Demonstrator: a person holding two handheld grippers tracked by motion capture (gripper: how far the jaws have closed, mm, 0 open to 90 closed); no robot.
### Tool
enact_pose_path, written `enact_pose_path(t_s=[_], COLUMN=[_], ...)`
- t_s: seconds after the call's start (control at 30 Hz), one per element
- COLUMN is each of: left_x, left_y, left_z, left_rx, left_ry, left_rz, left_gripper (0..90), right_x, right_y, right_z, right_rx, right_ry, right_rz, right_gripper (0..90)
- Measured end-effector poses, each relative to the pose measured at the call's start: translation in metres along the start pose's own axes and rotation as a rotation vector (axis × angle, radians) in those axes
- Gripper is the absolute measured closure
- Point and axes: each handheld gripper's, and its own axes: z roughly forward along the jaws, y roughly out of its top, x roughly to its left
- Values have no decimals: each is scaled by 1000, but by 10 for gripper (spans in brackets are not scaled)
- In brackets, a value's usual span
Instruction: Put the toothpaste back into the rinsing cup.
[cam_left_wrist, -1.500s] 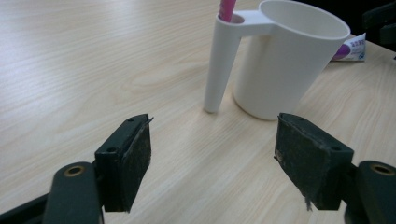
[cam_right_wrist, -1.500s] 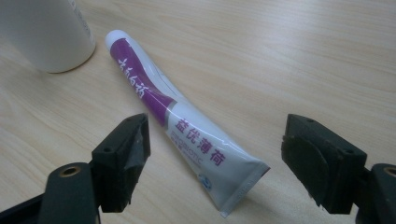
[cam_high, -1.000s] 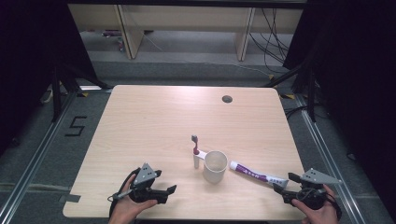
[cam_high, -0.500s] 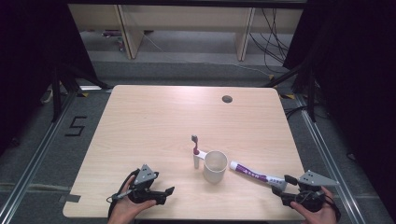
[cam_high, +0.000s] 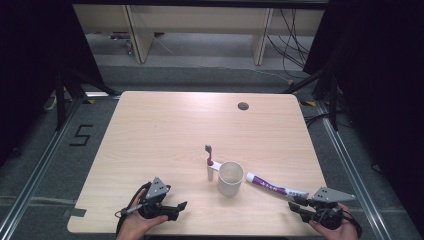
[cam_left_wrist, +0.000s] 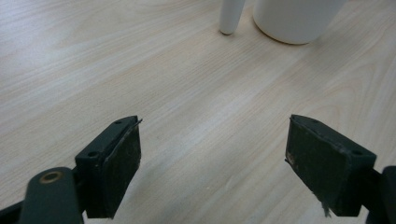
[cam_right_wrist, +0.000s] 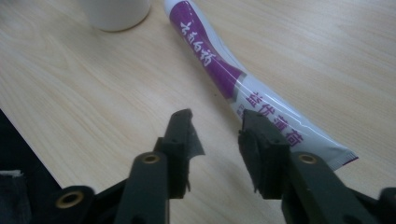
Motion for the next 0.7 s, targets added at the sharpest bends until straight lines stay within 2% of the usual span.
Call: enact_pose_path(t_s=[0.03, 0.07, 0.1, 0.13, 0.17, 0.27, 0.43, 0.5, 0.53, 0.57, 0.7], left_x=[0, 0, 1, 2, 1, 2, 2, 2, 2, 2, 3], left_y=[0, 0, 0, 0, 0, -1, 0, 1, 1, 1, 1], left_z=[0, 0, 0, -1, -1, -1, 0, 0, 0, 0, 1], left_rx=[-1, -1, -2, 5, 0, -1, -1, 4, 2, 5, 4], left_ry=[1, 1, 3, 14, 6, 8, 12, 10, 16, 20, 11], left_rz=[1, 1, 3, 12, 6, 8, 15, 18, 17, 19, 18], left_gripper=[176, 176, 176, 176, 178, 181, 195, 194, 194, 195, 195], right_x=[0, 2, 0, 0, -3, 0, -4, -4, -3, -5, -10], right_y=[0, -1, -2, -2, -2, -3, -3, -3, -3, -4, -3], right_z=[1, 1, 2, 2, 3, 4, 7, 7, 7, 9, 10], right_rx=[8, 25, 30, 30, 38, 49, 53, 55, 65, 63, 58], right_ry=[13, 14, 17, 17, 1, 8, -6, -9, -4, -5, -24], right_rz=[10, 43, 22, 22, -11, 15, -31, -28, 2, -20, -55], right_gripper=[692, 711, 731, 731, 752, 760, 772, 772, 772, 773, 775])
